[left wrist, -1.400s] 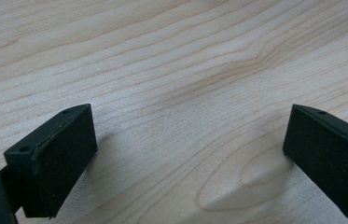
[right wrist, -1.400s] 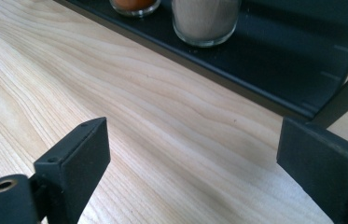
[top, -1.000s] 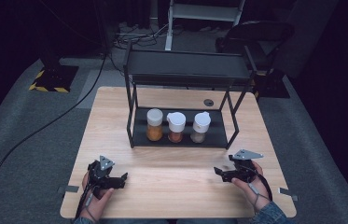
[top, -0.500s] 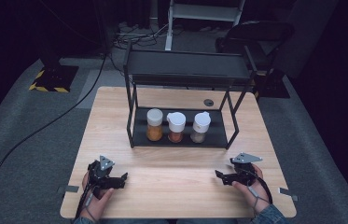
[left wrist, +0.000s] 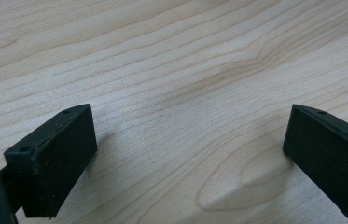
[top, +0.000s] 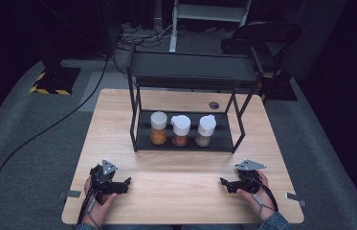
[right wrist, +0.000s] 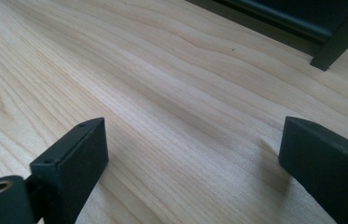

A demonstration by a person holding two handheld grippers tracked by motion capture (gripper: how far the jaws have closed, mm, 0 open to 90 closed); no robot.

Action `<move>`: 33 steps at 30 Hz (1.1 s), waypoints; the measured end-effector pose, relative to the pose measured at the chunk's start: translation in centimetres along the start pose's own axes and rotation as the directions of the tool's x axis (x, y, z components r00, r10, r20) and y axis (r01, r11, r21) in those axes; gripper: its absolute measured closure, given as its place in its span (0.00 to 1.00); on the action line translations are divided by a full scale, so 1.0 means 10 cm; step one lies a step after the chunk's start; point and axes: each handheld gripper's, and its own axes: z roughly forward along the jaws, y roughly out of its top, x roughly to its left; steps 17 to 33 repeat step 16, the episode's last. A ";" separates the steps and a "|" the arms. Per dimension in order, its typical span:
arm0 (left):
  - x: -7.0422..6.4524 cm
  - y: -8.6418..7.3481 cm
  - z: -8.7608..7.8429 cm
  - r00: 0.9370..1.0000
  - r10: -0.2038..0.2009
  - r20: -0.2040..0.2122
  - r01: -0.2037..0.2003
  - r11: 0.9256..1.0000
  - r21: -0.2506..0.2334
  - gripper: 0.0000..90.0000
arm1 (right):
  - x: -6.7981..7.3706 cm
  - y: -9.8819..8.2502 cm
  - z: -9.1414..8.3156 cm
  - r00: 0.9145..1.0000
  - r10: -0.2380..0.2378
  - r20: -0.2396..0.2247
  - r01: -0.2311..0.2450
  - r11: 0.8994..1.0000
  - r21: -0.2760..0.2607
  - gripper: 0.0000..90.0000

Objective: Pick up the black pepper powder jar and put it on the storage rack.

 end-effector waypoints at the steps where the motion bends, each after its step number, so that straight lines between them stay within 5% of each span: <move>1: 0.00 0.00 0.00 1.000 0.000 0.000 0.000 1.000 0.000 0.03 | 0.00 0.00 0.00 1.000 0.001 0.000 -0.001 1.000 0.000 0.09; 33: 0.00 0.00 0.00 1.000 -0.002 0.000 0.002 1.000 0.000 0.03 | -0.01 0.00 0.01 1.000 0.000 -0.001 0.000 1.000 -0.003 0.08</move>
